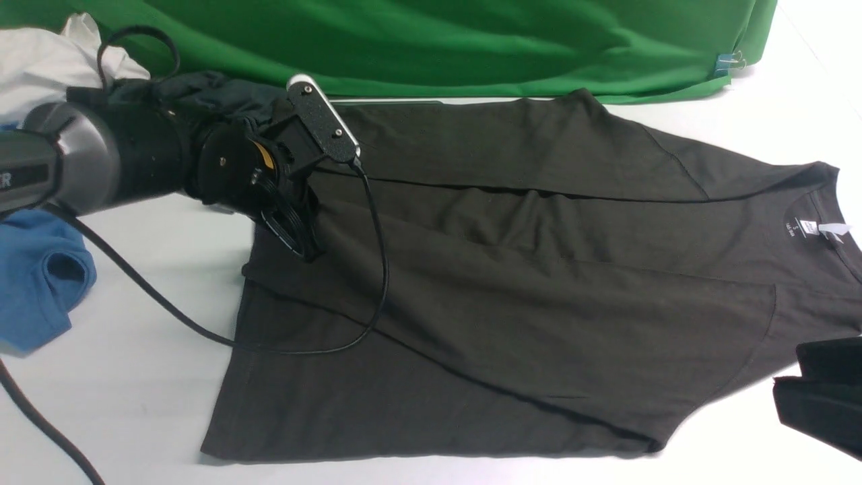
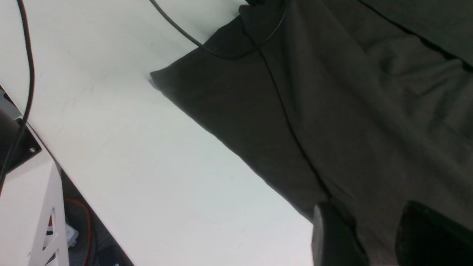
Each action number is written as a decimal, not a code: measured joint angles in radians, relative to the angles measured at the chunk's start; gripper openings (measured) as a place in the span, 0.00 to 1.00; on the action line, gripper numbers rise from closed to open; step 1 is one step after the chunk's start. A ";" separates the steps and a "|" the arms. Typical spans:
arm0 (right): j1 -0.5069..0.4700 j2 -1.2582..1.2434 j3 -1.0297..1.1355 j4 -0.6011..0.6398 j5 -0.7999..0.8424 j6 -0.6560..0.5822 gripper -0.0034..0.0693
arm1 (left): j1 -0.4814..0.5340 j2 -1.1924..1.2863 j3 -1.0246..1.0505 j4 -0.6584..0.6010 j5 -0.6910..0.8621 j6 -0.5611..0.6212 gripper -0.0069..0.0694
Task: Fold a long-sleeved shirt on a white desktop.
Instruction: 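Fold the left side of the black T-shirt inward over its body, then grab the top left corner of the dark shirt with the left gripper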
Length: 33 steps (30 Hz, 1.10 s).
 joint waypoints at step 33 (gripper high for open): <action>0.000 0.100 -0.300 -0.353 0.026 0.161 0.37 | 0.142 0.224 -0.530 -0.185 0.351 0.117 0.26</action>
